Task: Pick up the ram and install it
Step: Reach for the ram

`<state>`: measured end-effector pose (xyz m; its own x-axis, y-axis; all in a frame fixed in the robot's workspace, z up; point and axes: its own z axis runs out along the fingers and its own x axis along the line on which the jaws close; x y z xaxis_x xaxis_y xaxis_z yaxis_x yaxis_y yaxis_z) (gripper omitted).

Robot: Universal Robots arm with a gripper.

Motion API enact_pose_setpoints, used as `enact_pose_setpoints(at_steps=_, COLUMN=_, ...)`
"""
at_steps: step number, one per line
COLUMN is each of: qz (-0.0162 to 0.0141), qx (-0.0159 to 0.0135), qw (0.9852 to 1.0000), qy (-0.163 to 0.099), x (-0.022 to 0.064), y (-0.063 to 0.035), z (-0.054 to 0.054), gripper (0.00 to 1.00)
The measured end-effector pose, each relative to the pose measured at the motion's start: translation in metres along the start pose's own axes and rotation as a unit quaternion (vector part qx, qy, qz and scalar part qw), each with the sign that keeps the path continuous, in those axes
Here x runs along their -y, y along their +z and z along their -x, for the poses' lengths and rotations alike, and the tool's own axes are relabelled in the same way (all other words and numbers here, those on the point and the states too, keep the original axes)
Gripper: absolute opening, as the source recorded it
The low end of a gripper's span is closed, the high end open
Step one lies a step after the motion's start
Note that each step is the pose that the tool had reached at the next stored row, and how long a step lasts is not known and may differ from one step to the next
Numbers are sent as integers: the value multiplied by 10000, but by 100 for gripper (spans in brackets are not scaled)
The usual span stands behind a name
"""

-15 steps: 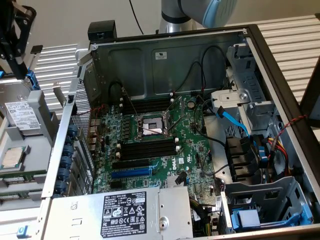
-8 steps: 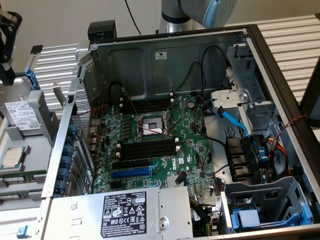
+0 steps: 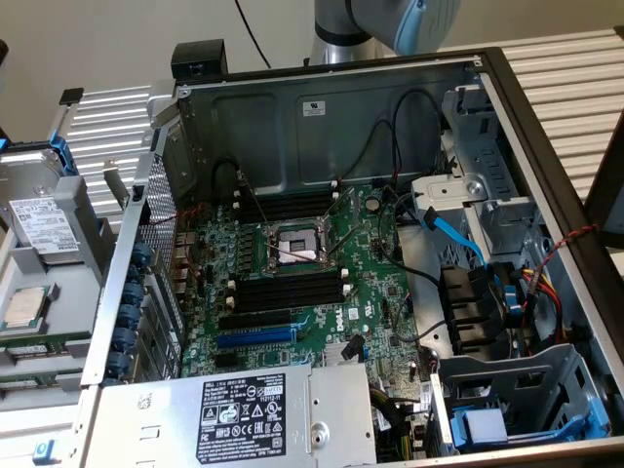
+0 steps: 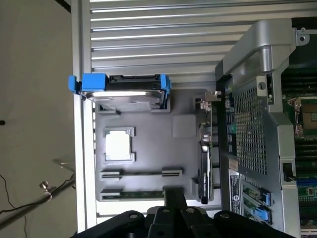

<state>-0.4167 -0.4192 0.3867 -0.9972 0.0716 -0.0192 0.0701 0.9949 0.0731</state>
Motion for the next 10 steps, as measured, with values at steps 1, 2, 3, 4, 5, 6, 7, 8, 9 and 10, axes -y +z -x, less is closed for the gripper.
enact_pose_setpoints(at_steps=1, qz=0, qx=1, qw=10000, qy=0, x=10, y=2, z=-35, gripper=11)
enact_pose_setpoints(at_steps=2, qz=0, qx=0, qw=10000, qy=0, x=23, y=1, z=-63, gripper=11)
enact_pose_setpoints(at_steps=3, qz=0, qx=0, qw=10000, qy=-1, x=43, y=0, z=-84, gripper=11)
enact_pose_setpoints(at_steps=4, qz=1, qx=0, qw=10000, qy=0, x=69, y=-1, z=-96, gripper=11)
enact_pose_setpoints(at_steps=5, qz=1, qx=0, qw=10000, qy=0, x=97, y=-2, z=-108, gripper=11)
enact_pose_setpoints(at_steps=6, qz=1, qx=0, qw=10000, qy=0, x=121, y=-4, z=-120, gripper=11)
enact_pose_setpoints(at_steps=7, qz=2, qx=0, qw=10000, qy=0, x=139, y=-3, z=-132, gripper=11)
enact_pose_setpoints(at_steps=8, qz=2, qx=0, qw=10000, qy=0, x=147, y=-1, z=-138, gripper=11)
enact_pose_setpoints(at_steps=9, qz=3, qx=0, qw=10000, qy=1, x=147, y=1, z=-139, gripper=11)
enact_pose_setpoints(at_steps=10, qz=3, qx=0, qw=10000, qy=1, x=147, y=1, z=-139, gripper=11)
